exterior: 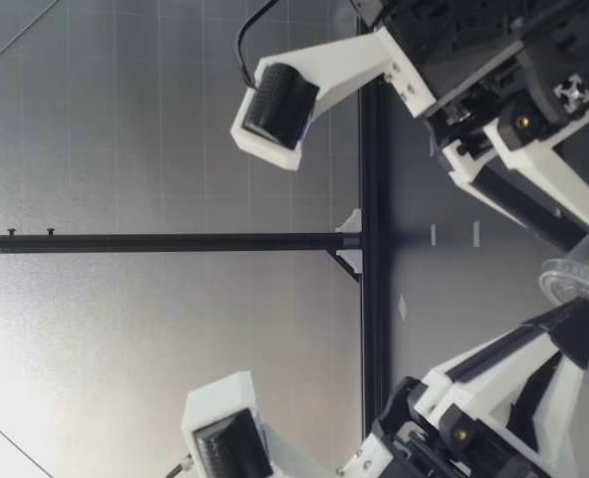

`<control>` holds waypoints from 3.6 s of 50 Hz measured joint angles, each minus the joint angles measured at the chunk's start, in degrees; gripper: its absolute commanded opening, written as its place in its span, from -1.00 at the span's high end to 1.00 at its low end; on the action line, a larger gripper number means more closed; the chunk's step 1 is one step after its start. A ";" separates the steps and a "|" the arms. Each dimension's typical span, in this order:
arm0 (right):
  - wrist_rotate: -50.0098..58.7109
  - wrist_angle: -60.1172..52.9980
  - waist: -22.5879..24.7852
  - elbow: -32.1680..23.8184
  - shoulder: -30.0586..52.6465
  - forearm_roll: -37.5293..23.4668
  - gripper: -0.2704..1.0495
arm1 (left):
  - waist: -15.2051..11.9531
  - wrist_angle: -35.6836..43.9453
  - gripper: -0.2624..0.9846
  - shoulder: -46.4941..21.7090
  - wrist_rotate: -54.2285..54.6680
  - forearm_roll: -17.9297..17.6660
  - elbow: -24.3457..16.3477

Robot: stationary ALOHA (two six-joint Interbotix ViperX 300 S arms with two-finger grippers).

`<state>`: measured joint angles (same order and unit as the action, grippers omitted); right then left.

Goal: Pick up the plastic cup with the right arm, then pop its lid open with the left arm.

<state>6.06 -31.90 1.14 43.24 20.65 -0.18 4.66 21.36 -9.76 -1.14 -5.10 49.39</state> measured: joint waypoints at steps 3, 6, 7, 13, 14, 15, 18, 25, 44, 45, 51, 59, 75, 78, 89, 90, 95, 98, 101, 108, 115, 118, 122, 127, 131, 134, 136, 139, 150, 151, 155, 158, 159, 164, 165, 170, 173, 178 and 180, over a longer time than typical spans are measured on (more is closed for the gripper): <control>-0.53 0.44 0.00 -0.35 0.09 0.00 -0.34 | 0.09 0.09 0.59 0.00 0.00 0.00 0.00; -0.62 1.41 0.00 -0.79 0.35 0.00 -0.33 | 0.18 0.00 0.59 0.00 0.00 0.00 0.00; -0.62 1.67 0.00 -0.88 0.44 0.00 -0.33 | 0.18 0.00 0.59 0.00 0.00 0.00 0.00; -0.70 4.39 0.00 -2.20 1.14 -0.09 -0.33 | 0.18 0.09 0.59 0.00 0.00 0.00 0.09; -0.70 4.83 0.00 -2.37 1.14 0.00 -0.32 | 0.18 0.00 0.59 0.00 0.00 0.00 0.18; -0.79 5.27 0.00 -2.64 1.32 -0.09 -0.32 | 0.18 0.09 0.59 0.00 0.00 0.00 0.18; -0.88 6.59 0.00 -3.34 1.58 0.00 -0.32 | 0.18 0.00 0.59 -0.18 0.00 0.00 0.26; -0.79 8.44 0.00 -4.66 2.02 0.00 -0.31 | 0.09 0.09 0.59 -0.26 0.00 0.00 0.18; -0.97 12.92 -0.09 -4.57 0.44 -1.93 -0.31 | 0.09 0.09 0.59 -0.26 0.00 0.00 0.26; -0.88 13.10 0.00 -4.66 0.35 -1.93 -0.31 | 0.09 0.09 0.59 -0.26 0.00 0.00 0.26; -0.79 13.97 -0.09 -4.66 0.09 -1.93 -0.25 | 0.18 0.00 0.59 -0.26 0.00 0.00 0.35; -0.79 14.06 0.00 -4.66 0.00 -1.93 0.01 | 0.09 0.09 0.59 -0.26 0.00 0.00 0.26; -0.53 14.50 -0.09 -4.31 -1.14 -2.02 0.28 | 0.18 0.00 0.59 -0.18 0.00 0.00 0.26; -0.35 14.15 -0.09 -3.96 -1.58 -2.02 0.28 | 0.09 0.09 0.59 0.00 0.35 0.00 0.35; 0.00 1.23 0.88 1.05 -7.03 -2.02 0.28 | 0.26 6.15 0.59 7.29 3.34 0.09 3.16; -0.09 -1.05 0.88 2.11 -7.82 -2.02 0.28 | 0.26 7.91 0.59 8.26 4.13 0.09 3.87; -0.09 -10.63 1.14 7.65 -11.43 -2.11 0.28 | 0.26 17.93 0.59 11.78 7.56 -0.09 8.09; -0.18 -15.73 1.23 10.90 -13.45 -2.11 0.28 | 0.26 25.66 0.58 13.89 10.11 -0.18 11.16; -0.09 -20.83 1.23 13.89 -15.12 -2.11 0.28 | 0.26 32.87 0.58 15.56 13.18 -0.09 13.89; -0.70 -31.82 1.32 17.84 -17.49 -4.22 0.28 | 0.26 44.56 0.50 17.67 23.29 -0.18 17.23; -3.96 -42.36 1.41 18.98 -17.93 -8.44 0.27 | 0.18 46.41 0.23 17.67 35.68 -0.18 16.96; -6.86 -45.53 1.49 18.90 -17.40 -9.32 0.27 | 0.18 44.56 0.07 17.31 42.54 -0.18 16.00; -10.11 -46.85 1.49 17.93 -16.79 -9.49 0.27 | 0.26 40.17 -0.21 16.70 51.33 -0.09 14.41; -12.13 -46.93 1.49 16.35 -16.08 -9.49 0.27 | 0.18 34.19 -0.55 16.26 59.85 0.79 12.83; -12.83 -45.79 1.49 14.94 -15.64 -9.49 0.27 | 0.26 30.50 -0.71 16.08 65.30 1.67 11.07; -13.18 -43.68 1.49 13.80 -15.12 -9.32 0.27 | 0.18 28.56 -0.70 15.91 67.24 2.20 9.67; -13.18 -42.36 1.41 13.10 -14.77 -9.14 0.27 | 0.26 27.60 -0.69 15.73 68.03 2.55 8.53; -13.18 -40.52 1.41 12.04 -13.97 -9.05 0.27 | 0.35 26.54 -0.69 15.38 68.55 2.81 6.59; -13.18 -38.58 1.41 10.55 -12.39 -8.88 0.27 | 1.41 25.05 -0.69 12.48 68.91 2.99 2.46; -13.18 -38.50 1.41 10.46 -12.39 -8.88 0.27 | 1.49 25.05 -0.69 12.22 68.91 2.99 2.29; -13.27 -38.06 1.41 10.55 -12.39 -8.61 0.27 | 1.85 24.96 -0.68 11.78 68.91 2.99 1.85; -13.27 -37.44 1.32 10.46 -12.30 -8.35 0.27 | 2.11 24.96 -0.68 11.78 68.91 2.99 1.58; -13.27 -37.27 1.32 10.55 -12.30 -8.26 0.27 | 2.11 24.96 -0.68 11.78 68.99 3.08 1.49; -13.27 -35.95 0.62 10.72 -11.87 -7.47 0.27 | 2.64 25.05 -0.68 11.78 68.99 3.08 1.32; -13.27 -35.77 0.44 10.72 -11.78 -7.21 0.27 | 2.72 25.05 -0.68 11.78 68.99 3.08 1.23; -13.10 -35.51 -0.26 10.72 -10.72 -6.24 0.27 | 3.16 25.05 -0.68 11.78 68.99 2.99 0.70; -12.92 -35.86 -0.35 10.72 -9.76 -5.80 0.27 | 3.34 25.14 -0.68 11.78 68.99 2.99 0.35; -12.39 -35.86 -0.35 10.81 -8.35 -5.10 0.27 | 3.43 26.10 -0.68 11.69 68.82 3.25 0.00; -12.22 -35.86 -0.35 10.81 -7.91 -4.83 0.27 | 3.43 26.37 -0.68 11.78 68.91 3.52 0.00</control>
<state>-6.15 -67.76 0.79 54.05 12.74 -5.01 8.09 47.72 2.02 67.76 -1.58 49.39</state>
